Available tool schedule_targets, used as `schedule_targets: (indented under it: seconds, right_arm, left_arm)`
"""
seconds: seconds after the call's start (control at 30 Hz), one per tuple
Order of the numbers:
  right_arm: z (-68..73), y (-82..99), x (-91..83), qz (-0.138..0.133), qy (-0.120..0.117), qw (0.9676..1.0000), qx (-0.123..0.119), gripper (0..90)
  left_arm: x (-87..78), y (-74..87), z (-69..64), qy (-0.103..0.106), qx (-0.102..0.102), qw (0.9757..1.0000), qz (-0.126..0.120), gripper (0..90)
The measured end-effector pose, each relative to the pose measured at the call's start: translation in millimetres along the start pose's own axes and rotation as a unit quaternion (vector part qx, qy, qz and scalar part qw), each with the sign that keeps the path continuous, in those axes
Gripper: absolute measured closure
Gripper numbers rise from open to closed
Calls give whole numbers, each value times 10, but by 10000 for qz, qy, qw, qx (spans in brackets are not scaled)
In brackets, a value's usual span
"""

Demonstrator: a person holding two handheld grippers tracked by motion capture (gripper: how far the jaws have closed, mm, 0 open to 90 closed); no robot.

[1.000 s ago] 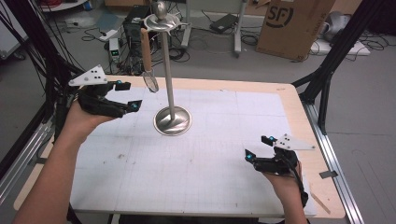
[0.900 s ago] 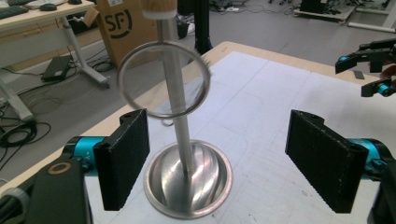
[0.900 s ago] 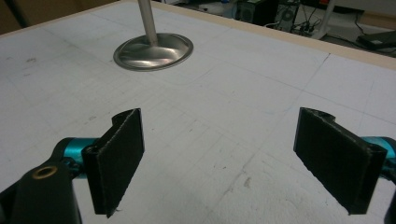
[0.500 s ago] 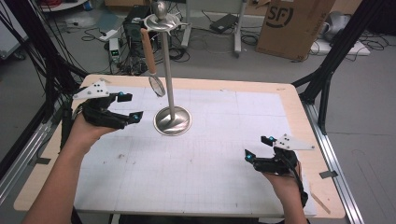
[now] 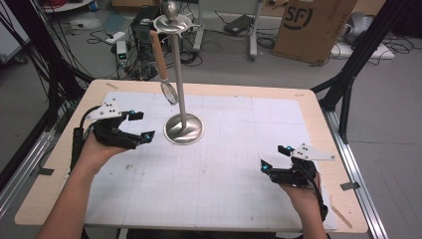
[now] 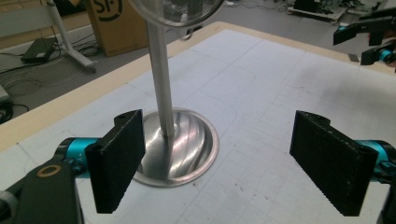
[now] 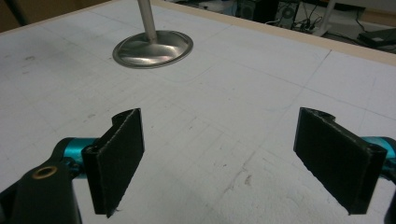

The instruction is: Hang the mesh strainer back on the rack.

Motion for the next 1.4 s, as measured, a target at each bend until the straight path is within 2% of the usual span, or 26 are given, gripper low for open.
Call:
schedule_targets:
  seconds: [0.13,0.4,0.5,0.6,0.83,1.03,1.17,1.4]
  right_arm:
    - [-7,6,7,-2,0,10000,-26,151]
    - [-5,14,15,19,17,10000,-33,151]
    - [-5,26,22,36,15,10000,-23,151]
    - [-8,36,28,44,14,10000,-7,151]
    - [-2,61,51,104,29,9999,-8,151]
    - [9,84,88,145,-8,9999,2,150]
    - [16,106,112,166,-41,9998,51,151]
    - [22,108,119,199,-23,9998,-3,150]
  left_arm:
    - [26,104,-36,-35,37,10000,63,188]
    - [34,280,-111,-109,31,9999,23,185]
    - [33,362,-140,-189,64,9998,58,184]
    - [13,408,-164,-158,53,9999,28,184]
    - [14,455,-199,-101,66,9999,41,183]
    - [59,495,-222,-72,-28,10000,50,169]
    - [78,492,-235,-80,-10,10000,45,168]
    - [111,498,-248,-13,26,10000,25,169]
Point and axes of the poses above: each handheld gripper's, and its own axes: x roughly forward along the jaws, y roughly out of its underside, z roughly to its left, the point moved 8 cm from there along x, roughly forward along the jaws, and after that the axes turned 1 degree about -x, right-handed, at the moved point
